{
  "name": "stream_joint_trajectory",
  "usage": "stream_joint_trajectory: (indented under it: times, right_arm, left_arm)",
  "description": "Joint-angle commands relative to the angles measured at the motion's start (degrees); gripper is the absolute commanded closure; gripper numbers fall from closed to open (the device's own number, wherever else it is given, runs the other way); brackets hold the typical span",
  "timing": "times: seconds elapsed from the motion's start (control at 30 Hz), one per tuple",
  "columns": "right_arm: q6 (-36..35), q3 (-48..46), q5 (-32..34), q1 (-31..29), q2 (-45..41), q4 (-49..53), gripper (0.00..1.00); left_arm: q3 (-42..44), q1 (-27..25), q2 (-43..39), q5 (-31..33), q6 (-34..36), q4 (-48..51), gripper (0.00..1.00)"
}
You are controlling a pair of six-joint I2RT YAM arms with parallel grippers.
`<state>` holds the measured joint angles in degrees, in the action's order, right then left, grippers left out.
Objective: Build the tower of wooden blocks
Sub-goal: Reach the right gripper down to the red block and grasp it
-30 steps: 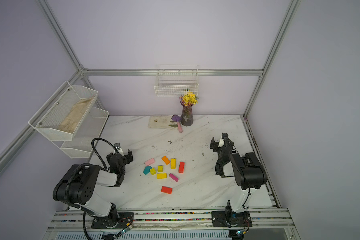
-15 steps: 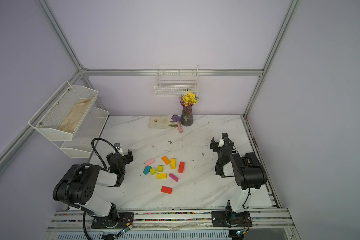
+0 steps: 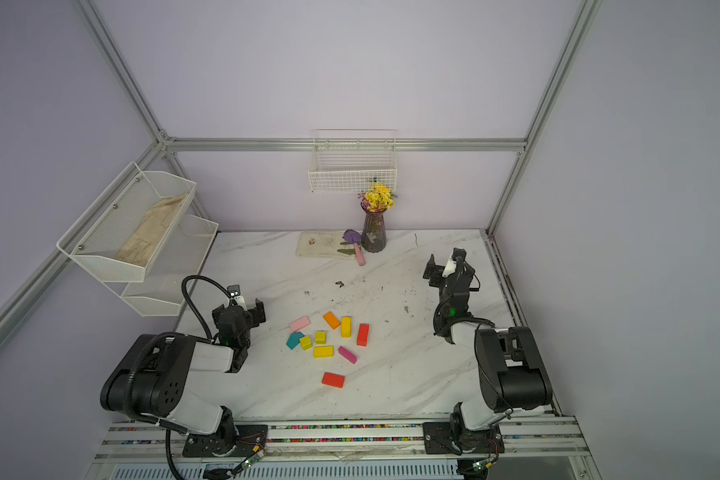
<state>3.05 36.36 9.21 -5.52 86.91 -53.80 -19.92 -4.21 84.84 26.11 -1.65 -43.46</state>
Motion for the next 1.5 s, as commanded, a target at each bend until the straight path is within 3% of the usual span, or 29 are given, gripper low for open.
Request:
stream_joint_trajectory:
  times: [0.0, 0.03, 0.13, 0.2, 0.3, 0.4, 0.43, 0.47, 0.57, 0.67, 0.77, 0.87, 1.0, 1.17, 1.47]
  right_arm:
    - [11.7, 5.7, -2.8, -0.2, -2.3, 15.7, 0.03]
    - [12.6, 8.0, -4.7, -0.3, -2.9, 21.6, 0.03]
    - [15.4, 7.8, -7.0, -0.3, -2.6, 22.9, 0.03]
    - [15.5, 7.1, -10.5, 0.0, -2.6, 22.3, 0.03]
    - [17.7, 5.5, -11.5, -0.4, -4.2, 21.9, 0.03]
    - [22.5, 5.6, -11.5, -1.6, -7.3, 27.9, 0.03]
    - [23.2, 5.4, -10.9, -3.0, -9.4, 30.1, 0.03]
    - [23.6, 5.0, -9.4, -5.2, -12.5, 32.2, 0.03]
    - [22.7, 5.5, -2.4, -14.1, -20.5, 38.4, 0.03]
    - [24.1, 9.8, 1.5, -21.8, -22.6, 48.1, 0.07]
    - [27.6, 10.8, 2.3, -28.2, -22.0, 53.2, 0.15]
    - [29.5, 12.1, 5.9, -35.2, -19.5, 57.3, 0.18]
    - [30.6, 14.0, 10.4, -42.7, -16.1, 61.1, 0.20]
    - [31.3, 15.1, 12.2, -45.4, -12.4, 65.9, 0.22]
    - [32.4, 13.8, 10.0, -45.6, -4.3, 64.7, 0.28]
  left_arm:
    - [-10.1, -1.1, -11.2, 2.9, -0.1, 14.8, 0.00]
    - [-10.8, -1.1, -13.7, 3.4, -2.1, 18.0, 0.01]
    - [-10.9, -1.1, -20.3, 2.9, -7.2, 21.2, 0.00]
    - [-13.9, -1.1, -24.1, 1.7, -11.9, 30.3, 0.00]
    - [-19.1, -1.1, -28.7, -4.8, -12.4, 44.0, 0.00]
    - [-20.5, -0.9, -32.1, 7.8, -31.8, 56.9, 0.00]
    - [-21.3, -0.7, -33.4, 10.1, -39.6, 63.3, 0.01]
    - [-21.5, -0.5, -34.8, 8.1, -42.7, 66.2, 0.00]
    - [-21.9, -0.4, -38.0, -6.4, -42.5, 63.5, 0.00]
    - [-24.3, -0.4, -38.8, -13.7, -41.4, 65.9, 0.00]
    - [-22.9, -0.8, -37.0, -12.6, -39.2, 67.7, 0.00]
    - [-16.2, 0.4, -34.5, -13.8, -38.5, 58.8, 0.00]
    - [-16.2, 0.3, -32.3, -17.4, -32.8, 53.1, 0.01]
    - [-15.5, 0.3, -32.7, -20.3, -31.5, 50.2, 0.00]
    - [-14.4, 0.3, -34.2, -21.4, -31.5, 48.6, 0.00]
